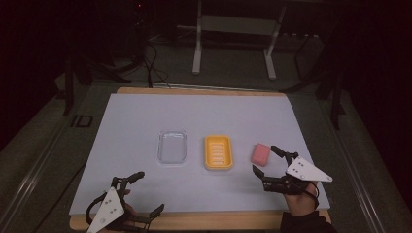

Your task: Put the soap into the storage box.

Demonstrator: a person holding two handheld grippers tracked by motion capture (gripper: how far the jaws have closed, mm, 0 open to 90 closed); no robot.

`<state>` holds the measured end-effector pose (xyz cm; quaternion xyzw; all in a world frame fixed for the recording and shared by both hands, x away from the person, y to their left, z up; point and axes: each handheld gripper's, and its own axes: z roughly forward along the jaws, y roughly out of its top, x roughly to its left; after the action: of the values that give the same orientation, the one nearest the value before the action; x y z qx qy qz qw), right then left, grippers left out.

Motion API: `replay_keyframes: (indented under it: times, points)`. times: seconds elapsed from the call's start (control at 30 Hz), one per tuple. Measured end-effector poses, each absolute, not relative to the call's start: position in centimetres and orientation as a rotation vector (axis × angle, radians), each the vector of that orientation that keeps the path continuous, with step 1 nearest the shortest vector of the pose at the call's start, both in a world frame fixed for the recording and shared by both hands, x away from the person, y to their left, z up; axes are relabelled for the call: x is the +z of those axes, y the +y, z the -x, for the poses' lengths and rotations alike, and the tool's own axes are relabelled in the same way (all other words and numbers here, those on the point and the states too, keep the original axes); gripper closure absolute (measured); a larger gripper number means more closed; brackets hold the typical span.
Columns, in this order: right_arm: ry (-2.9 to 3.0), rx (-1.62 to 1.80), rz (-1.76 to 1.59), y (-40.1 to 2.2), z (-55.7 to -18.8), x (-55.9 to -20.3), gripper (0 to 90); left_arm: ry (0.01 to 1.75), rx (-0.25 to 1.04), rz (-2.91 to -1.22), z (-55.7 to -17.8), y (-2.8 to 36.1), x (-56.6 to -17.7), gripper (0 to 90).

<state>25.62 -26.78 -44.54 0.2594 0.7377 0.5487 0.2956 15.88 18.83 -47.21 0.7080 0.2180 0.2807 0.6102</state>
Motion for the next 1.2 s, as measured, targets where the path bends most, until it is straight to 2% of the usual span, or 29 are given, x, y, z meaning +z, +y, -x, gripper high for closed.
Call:
replay_keyframes:
  times: [0.6, 0.63, 1.0, 1.2]
  points:
    - [2.119, 1.291, -0.738, -26.1, -26.6, -44.5, 13.7, 0.499, 0.650, -1.688, -16.0, 18.4, -47.4, 0.4]
    - [2.157, 1.157, -0.803, -25.7, -26.8, -44.5, 14.1, 0.498, 0.648, -1.689, -16.0, 18.4, -47.4, 0.5]
    - [2.274, 1.042, -1.102, -25.6, -27.7, -45.0, 14.4, 0.495, 0.642, -1.704, -16.0, 18.3, -47.5, 0.5]
    - [2.313, 0.901, -1.230, -25.6, -28.3, -45.5, 20.0, 0.486, 0.647, -1.717, -15.9, 18.1, -47.5, 0.5]
